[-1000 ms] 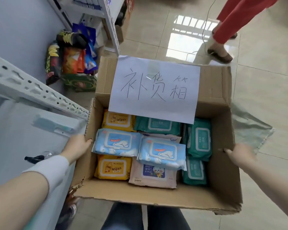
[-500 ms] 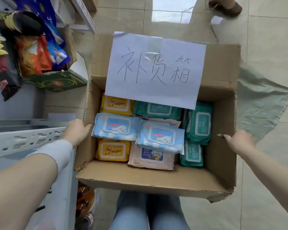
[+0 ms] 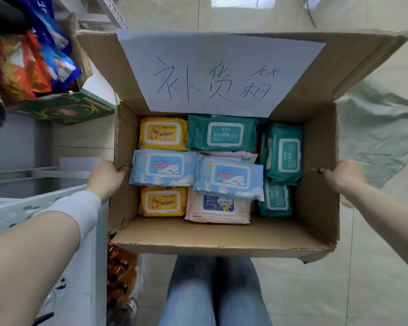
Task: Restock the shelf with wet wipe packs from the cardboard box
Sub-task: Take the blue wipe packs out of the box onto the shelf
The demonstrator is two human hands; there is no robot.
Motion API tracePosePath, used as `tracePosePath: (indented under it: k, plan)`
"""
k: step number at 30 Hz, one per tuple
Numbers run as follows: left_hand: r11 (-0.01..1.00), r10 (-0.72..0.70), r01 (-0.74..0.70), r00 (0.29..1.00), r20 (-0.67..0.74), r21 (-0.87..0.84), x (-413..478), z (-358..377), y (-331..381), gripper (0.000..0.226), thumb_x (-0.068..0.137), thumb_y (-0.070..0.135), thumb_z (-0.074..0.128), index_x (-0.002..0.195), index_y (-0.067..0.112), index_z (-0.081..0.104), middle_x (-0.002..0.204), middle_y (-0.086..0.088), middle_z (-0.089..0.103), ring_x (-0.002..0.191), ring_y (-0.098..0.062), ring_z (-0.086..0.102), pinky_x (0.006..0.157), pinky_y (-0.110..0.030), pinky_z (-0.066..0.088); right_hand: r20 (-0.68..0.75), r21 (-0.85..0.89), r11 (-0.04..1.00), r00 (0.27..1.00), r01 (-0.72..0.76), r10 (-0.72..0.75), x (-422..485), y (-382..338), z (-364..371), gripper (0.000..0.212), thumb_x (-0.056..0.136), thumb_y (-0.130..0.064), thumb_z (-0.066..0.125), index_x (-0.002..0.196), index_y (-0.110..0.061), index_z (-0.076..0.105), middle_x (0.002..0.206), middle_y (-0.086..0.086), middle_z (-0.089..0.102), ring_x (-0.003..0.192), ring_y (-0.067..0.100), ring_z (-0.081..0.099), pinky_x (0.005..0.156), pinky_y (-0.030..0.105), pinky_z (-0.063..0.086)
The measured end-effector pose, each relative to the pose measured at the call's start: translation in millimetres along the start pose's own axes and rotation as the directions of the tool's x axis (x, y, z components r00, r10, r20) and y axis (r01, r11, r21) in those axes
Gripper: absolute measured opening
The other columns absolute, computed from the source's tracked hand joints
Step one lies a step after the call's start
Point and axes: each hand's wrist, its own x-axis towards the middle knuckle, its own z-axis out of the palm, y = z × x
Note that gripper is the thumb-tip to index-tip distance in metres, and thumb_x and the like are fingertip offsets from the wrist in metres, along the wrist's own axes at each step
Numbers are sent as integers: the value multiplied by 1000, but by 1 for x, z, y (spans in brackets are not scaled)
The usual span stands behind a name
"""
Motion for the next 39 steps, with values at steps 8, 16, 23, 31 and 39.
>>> tracePosePath:
  k: [8,16,23,31,39]
  plan:
    - [999,-20,20,1000,-19,-38,-1,5,-2,38,93,23,51,97,-13,62,98,-33,62,94,-45,57,78,-40,46,-29,-5,1000,1000,-1,1,0,1,6,34,92,-22,55,99,11,58,103,31,60,99,44,55,68,34,35]
    - [970,-170,166,985,-10,-176,-11,13,5,38,94,26,48,107,-8,60,111,-31,61,105,-45,55,84,-40,44,-57,32,997,996,-68,70,-11,4,15,38,93,-28,53,108,7,60,107,29,62,101,44,57,69,35,37]
    - [867,-177,55,963,-202,-494,-57,8,35,47,93,19,52,137,9,40,143,-14,42,132,-29,38,110,-37,32,-149,373,928,986,-17,79,-69,-5,28,70,84,-40,60,137,-2,33,140,22,42,129,38,38,107,45,33]
    - [976,158,-158,987,-12,-148,-7,28,52,86,77,39,71,143,8,26,151,-17,24,141,-32,16,114,-43,18,230,492,859,930,142,-285,-93,-50,86,91,78,-46,67,146,-9,19,147,8,37,132,22,37,102,32,34]
    - [909,144,-226,959,243,350,30,37,52,105,68,61,67,144,8,16,140,-23,32,130,-39,28,107,-44,21,346,727,668,925,-160,-156,-74,-74,112,75,71,-34,78,130,-9,39,117,2,56,95,14,53,73,27,44]
